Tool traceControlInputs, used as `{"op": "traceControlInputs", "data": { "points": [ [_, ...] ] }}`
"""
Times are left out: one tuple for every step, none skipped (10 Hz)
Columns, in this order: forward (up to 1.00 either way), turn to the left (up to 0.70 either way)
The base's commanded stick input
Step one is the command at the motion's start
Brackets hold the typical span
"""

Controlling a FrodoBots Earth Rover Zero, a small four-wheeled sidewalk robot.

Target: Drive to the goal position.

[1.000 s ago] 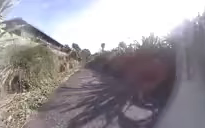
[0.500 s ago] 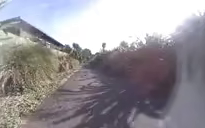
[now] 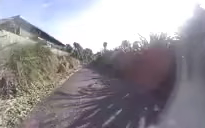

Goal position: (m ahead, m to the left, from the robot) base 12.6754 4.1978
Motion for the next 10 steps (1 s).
{"op": "traceControlInputs", "data": {
  "points": [
    [0.45, 0.20],
    [0.45, 0.08],
    [0.45, 0.12],
    [0.45, 0.15],
    [0.45, 0.19],
    [0.45, 0.23],
    [0.45, 0.26],
    [0.45, 0.26],
    [0.45, 0.27],
    [0.45, 0.25]
  ]
}}
